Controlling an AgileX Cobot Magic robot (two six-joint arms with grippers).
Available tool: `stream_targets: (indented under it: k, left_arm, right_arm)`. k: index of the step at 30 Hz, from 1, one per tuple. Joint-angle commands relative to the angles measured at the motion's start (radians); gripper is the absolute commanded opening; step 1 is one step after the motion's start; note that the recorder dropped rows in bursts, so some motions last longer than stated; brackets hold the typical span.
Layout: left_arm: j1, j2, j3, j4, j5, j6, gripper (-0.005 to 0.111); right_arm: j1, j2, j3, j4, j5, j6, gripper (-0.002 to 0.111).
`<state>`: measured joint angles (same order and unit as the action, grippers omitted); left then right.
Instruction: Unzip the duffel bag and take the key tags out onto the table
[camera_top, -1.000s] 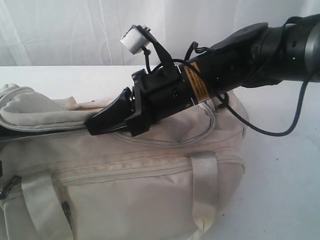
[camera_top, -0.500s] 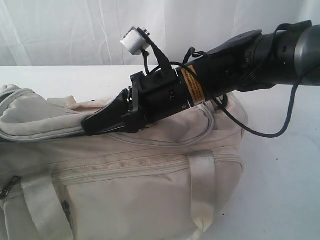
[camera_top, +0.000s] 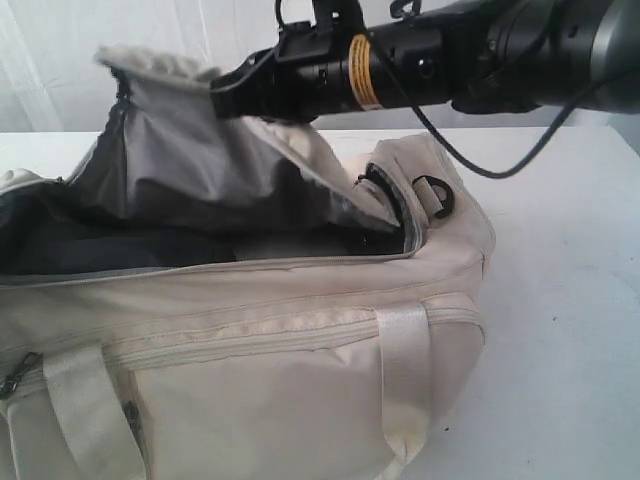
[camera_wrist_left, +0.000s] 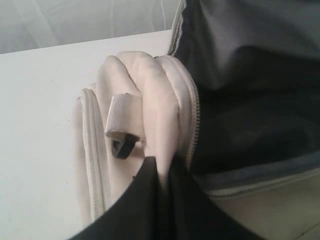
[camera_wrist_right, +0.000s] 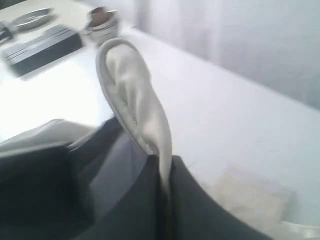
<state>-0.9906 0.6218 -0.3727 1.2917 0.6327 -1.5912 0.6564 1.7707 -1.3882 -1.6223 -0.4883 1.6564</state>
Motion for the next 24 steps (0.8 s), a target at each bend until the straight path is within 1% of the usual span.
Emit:
stream_targets:
  k: [1,5,11,13,15,17,18,20,21,22,23,24]
  left_arm:
    - [0.001,-0.006,0.004,0.006,0.034,0.003,0.000]
    - [0.001,-0.006,0.004,0.006,0.017,0.003,0.000]
    - [0.001,-0.006,0.004,-0.002,0.015,0.003,0.000]
    - [0.001,-0.006,0.004,-0.002,0.015,0.003,0.000]
    - [0.001,-0.006,0.004,-0.002,0.011,0.003,0.000]
    - [0.001,-0.006,0.004,-0.007,0.011,0.003,0.000]
    - [0.001,-0.006,0.004,-0.012,0.011,0.003,0.000]
    - [0.001,-0.006,0.004,-0.025,0.011,0.003,0.000]
    - [0.001,-0.006,0.004,-0.039,0.011,0.014,0.000]
    - [0.001,-0.006,0.004,-0.050,0.009,0.028,0.000]
    - [0.001,-0.006,0.004,-0.072,0.009,0.050,0.000]
    - [0.001,-0.006,0.004,-0.077,0.009,0.054,0.000]
  right_arm:
    - [-0.023,0.070,-0.067,0.113,0.237,0.019,0.000]
    - [-0.030,0.172,-0.132,0.180,0.237,0.054,0.000]
    - [-0.030,0.272,-0.171,0.183,0.166,0.169,0.000]
    - [-0.030,0.292,-0.171,0.183,0.141,0.199,0.005]
    - [-0.032,0.306,-0.171,0.183,0.109,0.208,0.015]
    - [-0.032,0.316,-0.171,0.183,0.094,0.208,0.028]
    - [-0.032,0.320,-0.171,0.181,0.102,0.208,0.036]
    - [-0.032,0.324,-0.171,0.179,0.145,0.206,0.055]
    - [-0.034,0.321,-0.171,0.172,0.190,0.206,0.075]
    - [-0.039,0.316,-0.171,0.172,0.188,0.206,0.080]
    - [-0.043,0.292,-0.171,0.164,0.124,0.202,0.084]
    - [-0.046,0.275,-0.171,0.160,0.087,0.182,0.084]
